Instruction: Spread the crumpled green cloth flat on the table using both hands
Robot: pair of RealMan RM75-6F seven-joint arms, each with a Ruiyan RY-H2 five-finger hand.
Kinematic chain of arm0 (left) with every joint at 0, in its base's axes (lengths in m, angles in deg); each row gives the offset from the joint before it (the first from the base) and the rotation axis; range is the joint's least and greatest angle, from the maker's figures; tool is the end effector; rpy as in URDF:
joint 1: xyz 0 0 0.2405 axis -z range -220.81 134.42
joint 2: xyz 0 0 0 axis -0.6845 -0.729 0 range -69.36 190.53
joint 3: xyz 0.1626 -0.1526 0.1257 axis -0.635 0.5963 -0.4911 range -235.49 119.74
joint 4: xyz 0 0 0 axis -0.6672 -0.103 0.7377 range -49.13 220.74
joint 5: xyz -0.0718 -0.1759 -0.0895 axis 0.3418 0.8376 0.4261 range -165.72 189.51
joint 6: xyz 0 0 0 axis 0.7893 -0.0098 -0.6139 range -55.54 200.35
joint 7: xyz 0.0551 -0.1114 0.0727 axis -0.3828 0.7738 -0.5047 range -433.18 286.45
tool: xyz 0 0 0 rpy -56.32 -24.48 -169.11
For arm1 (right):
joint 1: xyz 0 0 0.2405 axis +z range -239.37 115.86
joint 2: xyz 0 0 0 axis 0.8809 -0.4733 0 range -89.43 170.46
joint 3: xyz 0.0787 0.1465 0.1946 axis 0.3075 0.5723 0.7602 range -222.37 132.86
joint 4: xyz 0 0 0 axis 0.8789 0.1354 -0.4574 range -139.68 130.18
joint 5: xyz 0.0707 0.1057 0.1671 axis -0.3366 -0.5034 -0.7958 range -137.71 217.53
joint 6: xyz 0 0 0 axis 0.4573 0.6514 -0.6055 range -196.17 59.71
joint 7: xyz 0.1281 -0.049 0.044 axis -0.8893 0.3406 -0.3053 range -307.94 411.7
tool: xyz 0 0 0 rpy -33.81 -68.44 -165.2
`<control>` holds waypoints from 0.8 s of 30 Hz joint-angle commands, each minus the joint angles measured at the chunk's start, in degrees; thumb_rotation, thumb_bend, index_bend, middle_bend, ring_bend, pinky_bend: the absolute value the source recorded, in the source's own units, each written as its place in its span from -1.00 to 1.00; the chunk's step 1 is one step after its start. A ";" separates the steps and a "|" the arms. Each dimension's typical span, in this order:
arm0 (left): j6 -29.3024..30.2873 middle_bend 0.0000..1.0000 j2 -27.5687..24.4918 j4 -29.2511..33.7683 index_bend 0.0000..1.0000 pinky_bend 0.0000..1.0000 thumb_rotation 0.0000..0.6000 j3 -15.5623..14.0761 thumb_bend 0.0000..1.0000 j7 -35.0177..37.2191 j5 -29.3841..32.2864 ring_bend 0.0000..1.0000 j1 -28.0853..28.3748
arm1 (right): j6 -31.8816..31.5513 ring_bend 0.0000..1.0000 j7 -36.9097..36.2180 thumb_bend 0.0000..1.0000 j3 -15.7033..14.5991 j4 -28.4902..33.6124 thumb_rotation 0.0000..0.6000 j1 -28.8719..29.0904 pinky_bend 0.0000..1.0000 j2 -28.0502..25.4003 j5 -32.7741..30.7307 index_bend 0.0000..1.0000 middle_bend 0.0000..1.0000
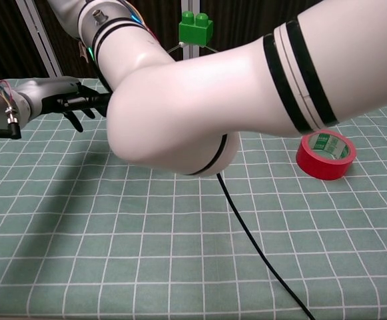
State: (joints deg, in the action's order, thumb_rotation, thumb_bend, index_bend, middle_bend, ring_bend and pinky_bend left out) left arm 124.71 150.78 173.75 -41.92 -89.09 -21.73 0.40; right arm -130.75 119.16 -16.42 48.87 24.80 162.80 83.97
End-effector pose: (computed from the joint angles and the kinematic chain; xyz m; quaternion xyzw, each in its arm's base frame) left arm -0.1635 0.3512 -0.0265 -0.5816 -0.6206 -0.3457 0.3964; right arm 0.1360 -0.3699 -0.1127 0.7615 -0.0632 0.3654 0.5316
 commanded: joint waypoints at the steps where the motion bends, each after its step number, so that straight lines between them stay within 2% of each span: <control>1: 0.24 -0.51 0.19 0.43 -0.32 -0.36 -0.63 0.10 -1.00 -1.53 2.17 -0.61 1.15 | -0.16 -0.74 -0.51 0.13 0.31 -0.17 0.91 -0.01 -0.68 0.37 0.04 0.57 -0.44; 6: 0.82 -0.51 1.63 -0.66 -0.32 -0.35 -0.65 0.01 -1.00 -3.60 5.51 -0.61 2.84 | -0.97 -0.74 -1.16 0.12 0.25 1.51 0.91 -0.77 -0.68 -0.41 1.00 0.57 -0.44; 11: 2.36 -0.51 3.98 -3.29 -0.32 -0.35 -0.63 -0.15 -1.00 -5.28 7.52 -0.61 3.99 | -2.18 -0.74 -1.88 0.12 -0.20 6.13 0.92 -2.93 -0.68 -2.62 1.71 0.57 -0.44; 17: 2.94 -0.51 5.22 -4.96 -0.32 -0.34 -0.32 0.27 -1.00 -5.39 8.78 -0.61 4.20 | -4.27 -0.74 -2.80 0.12 -1.14 12.43 0.92 -6.08 -0.68 -5.80 2.60 0.57 -0.44; 24: 3.66 -0.51 5.87 -5.80 -0.29 -0.34 0.19 0.36 -0.92 -4.80 7.75 -0.61 3.67 | -5.96 -0.74 -4.51 0.12 -1.53 18.97 0.91 -9.75 -0.68 -10.32 2.98 0.56 -0.45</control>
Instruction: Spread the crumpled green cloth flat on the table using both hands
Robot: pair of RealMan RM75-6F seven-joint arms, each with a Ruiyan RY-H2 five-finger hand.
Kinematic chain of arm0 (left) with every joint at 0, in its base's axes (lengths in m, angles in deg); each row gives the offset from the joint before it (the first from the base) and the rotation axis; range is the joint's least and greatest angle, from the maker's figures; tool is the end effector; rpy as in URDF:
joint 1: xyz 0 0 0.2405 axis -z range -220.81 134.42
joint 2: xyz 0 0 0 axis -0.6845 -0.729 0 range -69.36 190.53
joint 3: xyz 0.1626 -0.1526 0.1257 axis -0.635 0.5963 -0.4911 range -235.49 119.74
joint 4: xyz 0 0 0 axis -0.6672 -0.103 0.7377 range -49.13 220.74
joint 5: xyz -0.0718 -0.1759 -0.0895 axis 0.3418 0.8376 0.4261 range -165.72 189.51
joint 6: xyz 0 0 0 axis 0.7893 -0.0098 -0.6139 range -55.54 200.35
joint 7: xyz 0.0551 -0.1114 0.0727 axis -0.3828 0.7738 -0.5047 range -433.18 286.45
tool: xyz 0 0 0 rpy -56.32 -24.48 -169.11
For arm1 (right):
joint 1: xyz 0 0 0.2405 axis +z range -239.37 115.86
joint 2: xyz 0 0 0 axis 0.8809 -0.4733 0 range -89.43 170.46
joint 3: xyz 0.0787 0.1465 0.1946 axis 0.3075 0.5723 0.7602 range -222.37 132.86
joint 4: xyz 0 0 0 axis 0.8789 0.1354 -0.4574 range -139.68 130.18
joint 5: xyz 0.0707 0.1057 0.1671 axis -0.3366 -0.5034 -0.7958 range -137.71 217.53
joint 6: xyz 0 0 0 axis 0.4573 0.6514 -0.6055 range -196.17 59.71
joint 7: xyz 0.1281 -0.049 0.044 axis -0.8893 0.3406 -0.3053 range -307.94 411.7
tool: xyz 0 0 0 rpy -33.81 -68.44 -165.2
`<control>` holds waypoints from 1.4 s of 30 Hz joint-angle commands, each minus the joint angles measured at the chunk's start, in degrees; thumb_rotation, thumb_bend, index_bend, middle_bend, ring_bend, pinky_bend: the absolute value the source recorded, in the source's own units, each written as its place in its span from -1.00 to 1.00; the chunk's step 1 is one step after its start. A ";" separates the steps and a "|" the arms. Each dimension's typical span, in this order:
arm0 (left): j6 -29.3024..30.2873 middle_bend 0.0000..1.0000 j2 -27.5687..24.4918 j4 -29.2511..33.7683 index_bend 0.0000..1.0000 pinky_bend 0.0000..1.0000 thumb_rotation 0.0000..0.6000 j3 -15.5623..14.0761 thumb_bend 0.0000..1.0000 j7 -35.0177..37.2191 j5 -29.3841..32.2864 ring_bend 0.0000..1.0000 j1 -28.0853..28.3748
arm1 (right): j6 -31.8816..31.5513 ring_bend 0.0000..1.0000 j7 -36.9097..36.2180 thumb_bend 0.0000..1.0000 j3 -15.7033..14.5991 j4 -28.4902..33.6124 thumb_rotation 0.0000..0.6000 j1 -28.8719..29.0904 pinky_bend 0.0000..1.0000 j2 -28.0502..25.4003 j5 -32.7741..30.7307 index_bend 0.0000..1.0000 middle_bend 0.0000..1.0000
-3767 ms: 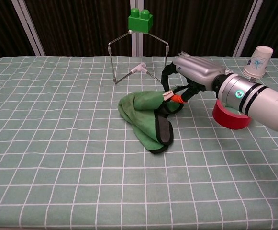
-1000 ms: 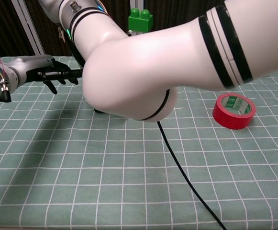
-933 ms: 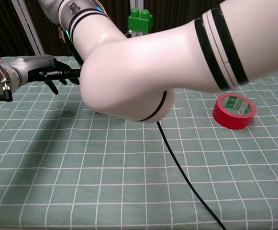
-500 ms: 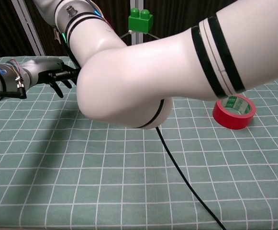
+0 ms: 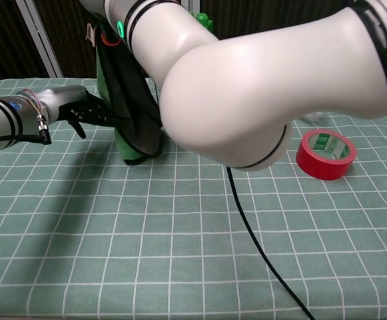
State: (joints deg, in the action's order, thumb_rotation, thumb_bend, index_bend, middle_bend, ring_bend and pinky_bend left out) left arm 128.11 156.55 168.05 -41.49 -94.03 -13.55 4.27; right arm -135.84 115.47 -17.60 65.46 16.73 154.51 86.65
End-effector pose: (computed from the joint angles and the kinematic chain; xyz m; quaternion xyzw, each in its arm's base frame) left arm -0.1596 0.3608 -0.0484 -0.5633 -0.6274 -0.3216 0.4308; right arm 0.1156 -0.3637 -0.0719 0.7434 -0.1135 0.4172 0.5103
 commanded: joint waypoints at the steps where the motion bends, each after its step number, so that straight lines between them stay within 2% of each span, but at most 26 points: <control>1: 0.37 -0.51 0.17 -0.15 -0.28 -0.33 0.26 -0.07 -0.90 0.34 -0.70 -0.61 -0.35 | -1.11 -0.74 -1.03 0.12 -0.45 3.25 0.91 -2.19 -0.68 -2.61 0.27 0.56 -0.44; 4: 0.52 -0.51 0.56 -0.59 -0.21 -0.33 0.42 0.40 -0.86 1.54 -1.52 -0.61 -0.84 | -1.65 -0.74 -1.81 0.12 -0.71 5.97 0.93 -3.94 -0.68 -4.75 -0.03 0.56 -0.44; 10: 0.02 -0.48 1.59 -1.33 -0.01 -0.33 0.59 1.15 -0.81 3.19 -2.53 -0.61 -1.21 | -2.58 -0.74 -2.54 0.12 -1.54 9.74 0.94 -6.23 -0.68 -6.79 -1.20 0.56 -0.44; 14: -0.36 -0.46 2.36 -1.66 0.07 -0.33 0.62 1.20 -0.77 3.36 -2.65 -0.61 -1.26 | -3.14 -0.75 -3.04 0.13 -1.88 10.93 0.91 -6.90 -0.68 -7.17 -1.53 0.55 -0.45; 23: -1.54 -0.46 4.22 -4.28 0.09 -0.33 0.63 1.10 -0.67 2.37 -1.48 -0.61 -0.72 | -3.71 -0.74 -4.93 0.15 -1.27 12.25 0.91 -7.51 -0.68 -7.52 -2.25 0.55 -0.44; 32: -2.62 -0.45 5.09 -5.69 0.17 -0.33 0.66 1.30 -0.46 2.21 -0.89 -0.61 -0.75 | -3.42 -0.75 -6.15 0.15 -1.20 13.00 0.90 -7.88 -0.68 -8.28 -2.89 0.55 -0.45; 38: -3.85 -0.41 4.48 -5.17 0.25 -0.33 0.72 1.19 -0.21 1.92 -0.68 -0.61 -0.81 | -3.65 -0.75 -6.92 0.15 -0.96 13.60 0.92 -8.20 -0.68 -9.01 -3.17 0.55 -0.44; 42: -3.68 -0.31 3.74 -4.10 0.37 -0.33 0.93 1.08 -0.09 2.16 -1.66 -0.60 -1.11 | -3.86 -0.75 -7.81 0.15 -1.05 14.85 0.93 -8.96 -0.68 -10.12 -3.14 0.55 -0.44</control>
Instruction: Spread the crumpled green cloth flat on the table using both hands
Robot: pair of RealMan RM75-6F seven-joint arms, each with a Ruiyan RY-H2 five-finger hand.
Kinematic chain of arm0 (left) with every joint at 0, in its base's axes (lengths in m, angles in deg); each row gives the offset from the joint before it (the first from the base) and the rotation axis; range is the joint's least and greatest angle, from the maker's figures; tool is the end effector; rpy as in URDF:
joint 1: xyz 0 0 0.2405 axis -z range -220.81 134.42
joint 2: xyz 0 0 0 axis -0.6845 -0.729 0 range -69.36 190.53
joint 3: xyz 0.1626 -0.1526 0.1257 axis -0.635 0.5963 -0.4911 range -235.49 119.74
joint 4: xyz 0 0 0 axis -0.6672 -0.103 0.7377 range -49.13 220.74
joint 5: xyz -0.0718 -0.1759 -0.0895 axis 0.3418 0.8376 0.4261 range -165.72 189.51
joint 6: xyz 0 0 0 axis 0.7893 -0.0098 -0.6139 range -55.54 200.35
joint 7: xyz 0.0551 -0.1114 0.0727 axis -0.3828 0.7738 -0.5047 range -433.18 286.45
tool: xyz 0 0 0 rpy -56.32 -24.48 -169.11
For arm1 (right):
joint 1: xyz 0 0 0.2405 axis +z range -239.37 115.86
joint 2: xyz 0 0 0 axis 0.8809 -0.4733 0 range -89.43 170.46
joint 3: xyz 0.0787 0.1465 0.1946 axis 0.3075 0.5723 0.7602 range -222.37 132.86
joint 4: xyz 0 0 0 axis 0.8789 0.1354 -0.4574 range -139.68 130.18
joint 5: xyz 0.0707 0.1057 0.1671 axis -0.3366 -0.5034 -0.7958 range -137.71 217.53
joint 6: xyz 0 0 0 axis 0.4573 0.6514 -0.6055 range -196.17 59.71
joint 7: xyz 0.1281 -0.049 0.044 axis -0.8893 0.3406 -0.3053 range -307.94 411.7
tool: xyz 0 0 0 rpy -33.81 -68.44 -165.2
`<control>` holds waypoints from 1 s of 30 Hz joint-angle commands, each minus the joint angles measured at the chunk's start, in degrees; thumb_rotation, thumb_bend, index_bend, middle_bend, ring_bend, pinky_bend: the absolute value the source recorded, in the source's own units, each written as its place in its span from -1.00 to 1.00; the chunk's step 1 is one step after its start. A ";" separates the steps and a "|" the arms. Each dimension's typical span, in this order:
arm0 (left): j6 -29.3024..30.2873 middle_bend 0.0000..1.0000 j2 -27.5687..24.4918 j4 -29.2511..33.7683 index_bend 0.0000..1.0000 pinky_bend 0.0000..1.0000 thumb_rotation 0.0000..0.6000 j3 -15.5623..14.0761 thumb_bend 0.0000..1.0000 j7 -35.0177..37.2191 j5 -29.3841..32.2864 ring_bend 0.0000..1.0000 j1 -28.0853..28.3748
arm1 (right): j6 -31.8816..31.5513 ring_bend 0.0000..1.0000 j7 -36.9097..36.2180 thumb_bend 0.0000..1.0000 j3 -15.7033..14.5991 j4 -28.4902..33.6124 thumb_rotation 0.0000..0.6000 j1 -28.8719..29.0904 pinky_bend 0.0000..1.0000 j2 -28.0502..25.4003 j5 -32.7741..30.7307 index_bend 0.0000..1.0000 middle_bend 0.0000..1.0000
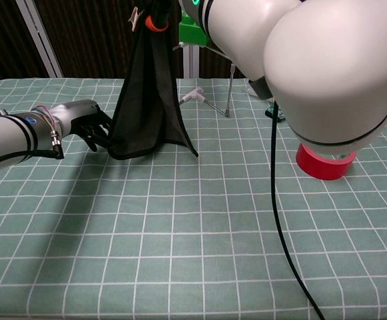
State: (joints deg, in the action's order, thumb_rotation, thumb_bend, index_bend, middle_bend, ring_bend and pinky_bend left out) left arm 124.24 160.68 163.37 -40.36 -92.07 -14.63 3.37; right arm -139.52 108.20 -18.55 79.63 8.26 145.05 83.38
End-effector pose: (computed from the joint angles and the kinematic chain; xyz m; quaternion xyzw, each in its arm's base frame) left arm -0.1605 0.3580 -0.0717 -0.5551 -0.6511 -0.3202 0.4067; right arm 0.0706 -0.3690 -0.0276 0.7148 -0.2214 0.4415 0.4951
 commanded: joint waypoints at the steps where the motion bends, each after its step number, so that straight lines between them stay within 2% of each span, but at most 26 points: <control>1: 0.45 -0.28 -0.70 1.06 0.40 -0.33 0.98 -0.05 -0.06 0.40 -1.09 -0.58 -0.40 | -0.25 -0.75 -0.99 0.15 -0.16 1.11 0.93 -0.84 -0.68 -1.07 0.26 0.55 -0.44; 5: 2.62 -0.23 -2.88 3.77 0.44 -0.33 1.00 -0.52 0.02 0.92 -5.02 -0.56 -1.51 | -0.05 -0.75 -4.29 0.16 -0.35 4.41 0.92 -3.42 -0.68 -3.98 0.27 0.55 -0.44; 11: 5.25 -0.21 -7.62 9.07 0.48 -0.33 1.00 -1.58 0.02 0.78 -10.30 -0.56 -3.18 | 1.63 -0.76 -11.31 0.16 -1.06 10.07 0.92 -8.23 -0.68 -9.67 0.74 0.55 -0.44; 20: 9.60 -0.16 -13.40 15.27 0.51 -0.33 1.00 -1.55 0.02 3.19 -18.44 -0.54 -5.96 | 5.53 -0.76 -21.53 0.16 -2.26 16.90 0.92 -13.99 -0.68 -18.28 2.60 0.55 -0.44; 24: 11.36 -0.16 -14.68 15.51 0.51 -0.33 1.00 -0.08 0.02 4.41 -19.97 -0.54 -6.42 | 9.06 -0.77 -26.42 0.16 -1.98 17.23 0.96 -15.19 -0.68 -21.11 1.85 0.55 -0.44; 30: 13.77 -0.16 -14.61 11.81 0.51 -0.33 1.00 2.30 0.01 4.21 -21.72 -0.54 -5.49 | 12.85 -0.77 -33.09 0.15 -0.89 13.28 0.99 -14.91 -0.71 -21.97 3.23 0.55 -0.44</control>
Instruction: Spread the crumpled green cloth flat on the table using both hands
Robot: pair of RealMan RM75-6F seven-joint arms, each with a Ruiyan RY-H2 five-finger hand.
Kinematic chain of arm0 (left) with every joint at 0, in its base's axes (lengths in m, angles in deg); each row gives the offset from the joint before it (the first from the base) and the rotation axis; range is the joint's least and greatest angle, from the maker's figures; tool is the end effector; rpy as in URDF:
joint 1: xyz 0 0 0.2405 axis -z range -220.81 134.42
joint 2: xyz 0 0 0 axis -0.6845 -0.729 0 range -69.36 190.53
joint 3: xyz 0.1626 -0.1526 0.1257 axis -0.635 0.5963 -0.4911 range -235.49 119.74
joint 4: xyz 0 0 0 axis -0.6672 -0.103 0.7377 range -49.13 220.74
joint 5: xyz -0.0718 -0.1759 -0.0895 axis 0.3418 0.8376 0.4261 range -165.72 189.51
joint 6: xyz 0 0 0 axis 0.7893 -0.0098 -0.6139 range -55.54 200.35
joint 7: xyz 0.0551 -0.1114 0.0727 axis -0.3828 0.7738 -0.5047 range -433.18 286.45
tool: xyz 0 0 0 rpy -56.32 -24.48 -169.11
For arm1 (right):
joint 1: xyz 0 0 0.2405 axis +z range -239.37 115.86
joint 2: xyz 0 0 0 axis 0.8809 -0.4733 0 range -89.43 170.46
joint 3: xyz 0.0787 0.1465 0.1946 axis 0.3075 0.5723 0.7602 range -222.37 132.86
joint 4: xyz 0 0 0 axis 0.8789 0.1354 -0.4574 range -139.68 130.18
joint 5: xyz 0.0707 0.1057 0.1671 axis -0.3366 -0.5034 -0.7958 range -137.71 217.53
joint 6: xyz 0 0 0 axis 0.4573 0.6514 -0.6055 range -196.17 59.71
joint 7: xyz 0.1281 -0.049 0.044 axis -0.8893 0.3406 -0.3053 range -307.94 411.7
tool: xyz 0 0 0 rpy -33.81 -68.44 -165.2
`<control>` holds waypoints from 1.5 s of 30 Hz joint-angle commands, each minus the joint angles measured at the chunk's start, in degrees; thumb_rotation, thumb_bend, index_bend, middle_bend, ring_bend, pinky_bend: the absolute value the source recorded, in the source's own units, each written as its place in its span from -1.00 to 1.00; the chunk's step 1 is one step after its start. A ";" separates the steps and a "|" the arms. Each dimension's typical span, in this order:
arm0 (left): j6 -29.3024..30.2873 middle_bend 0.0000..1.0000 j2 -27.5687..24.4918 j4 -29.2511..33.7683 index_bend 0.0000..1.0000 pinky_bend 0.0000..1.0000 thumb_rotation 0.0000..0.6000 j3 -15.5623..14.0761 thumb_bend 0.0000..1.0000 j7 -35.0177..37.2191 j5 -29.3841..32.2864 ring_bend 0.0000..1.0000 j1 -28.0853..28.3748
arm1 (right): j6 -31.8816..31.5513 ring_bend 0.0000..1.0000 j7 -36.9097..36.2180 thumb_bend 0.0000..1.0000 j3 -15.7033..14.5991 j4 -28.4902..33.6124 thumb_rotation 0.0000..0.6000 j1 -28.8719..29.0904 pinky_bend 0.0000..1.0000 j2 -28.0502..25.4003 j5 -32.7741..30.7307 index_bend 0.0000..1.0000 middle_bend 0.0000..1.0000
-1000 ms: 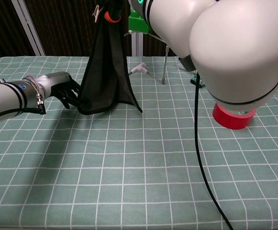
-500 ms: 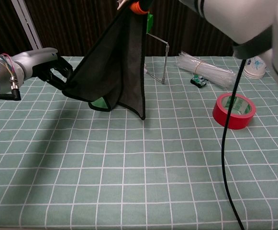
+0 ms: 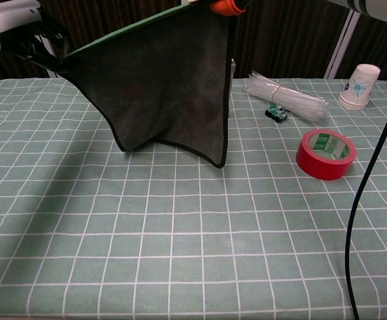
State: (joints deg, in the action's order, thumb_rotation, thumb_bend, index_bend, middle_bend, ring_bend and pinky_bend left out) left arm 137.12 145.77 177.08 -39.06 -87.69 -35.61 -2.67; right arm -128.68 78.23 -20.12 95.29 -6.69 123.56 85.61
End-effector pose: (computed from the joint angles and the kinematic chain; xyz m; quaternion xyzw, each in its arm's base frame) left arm -0.1541 0.3673 0.0418 -0.5654 -0.5058 -0.4509 0.4703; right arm -0.0159 -0.3776 0.0497 0.6707 -0.3966 0.4936 0.3865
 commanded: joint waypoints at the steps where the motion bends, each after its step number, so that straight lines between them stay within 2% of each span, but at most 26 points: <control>1: 1.08 -0.16 0.59 -2.97 0.51 -0.33 1.00 1.36 0.01 -0.22 -0.93 -0.54 0.87 | 2.46 -0.77 -3.97 0.16 0.85 -3.31 1.00 0.29 -0.72 -0.32 1.44 0.55 -0.44; 9: 2.45 -0.16 3.91 -14.12 0.51 -0.33 1.00 4.84 0.01 2.30 -2.91 -0.54 3.38 | 6.59 -0.77 -10.85 0.16 2.76 -12.50 1.00 3.60 -0.81 2.23 3.70 0.55 -0.44; 14: 6.30 -0.16 5.58 -18.33 0.51 -0.33 1.00 5.07 0.01 4.90 -6.66 -0.54 2.88 | 8.04 -0.77 -16.40 0.16 2.57 -16.97 1.00 3.93 -0.82 3.21 7.33 0.55 -0.43; 16: 6.29 -0.16 5.15 -17.51 0.51 -0.33 1.00 4.21 0.00 5.40 -7.52 -0.54 2.06 | 8.98 -0.77 -18.11 0.16 1.65 -18.26 1.00 3.60 -0.82 3.46 8.31 0.55 -0.43; 23: 5.14 -0.16 2.93 -11.70 0.51 -0.33 1.00 -2.17 -0.02 3.07 -11.58 -0.54 -1.18 | 12.38 -0.78 -24.87 0.16 -4.04 -21.88 1.00 1.91 -0.84 4.09 16.56 0.55 -0.42; 33: 4.17 -0.16 -1.28 -2.73 0.51 -0.33 1.00 -9.23 -0.02 -1.36 -16.66 -0.54 -4.59 | 11.99 -0.79 -33.72 0.16 -10.25 -21.11 1.00 -1.28 -0.87 2.81 27.95 0.55 -0.41; 40: 3.67 -0.16 -3.19 2.34 0.51 -0.33 1.00 -9.53 -0.02 -2.21 -17.84 -0.54 -5.18 | 12.08 -0.80 -36.70 0.15 -11.04 -21.38 1.00 -1.65 -0.87 1.77 30.37 0.55 -0.40; 45: 1.58 -0.16 -2.44 -0.27 0.51 -0.33 1.00 -6.22 -0.02 -2.24 -14.32 -0.54 -3.44 | 11.80 -0.80 -35.35 0.16 -8.66 -24.40 1.00 -0.22 -0.87 3.06 28.70 0.55 -0.40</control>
State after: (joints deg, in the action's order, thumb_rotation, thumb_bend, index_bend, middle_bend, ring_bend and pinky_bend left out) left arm 139.42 142.83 178.32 -46.73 -89.84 -51.38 -6.92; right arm -116.95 42.51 -29.78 71.99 -7.61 125.99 115.21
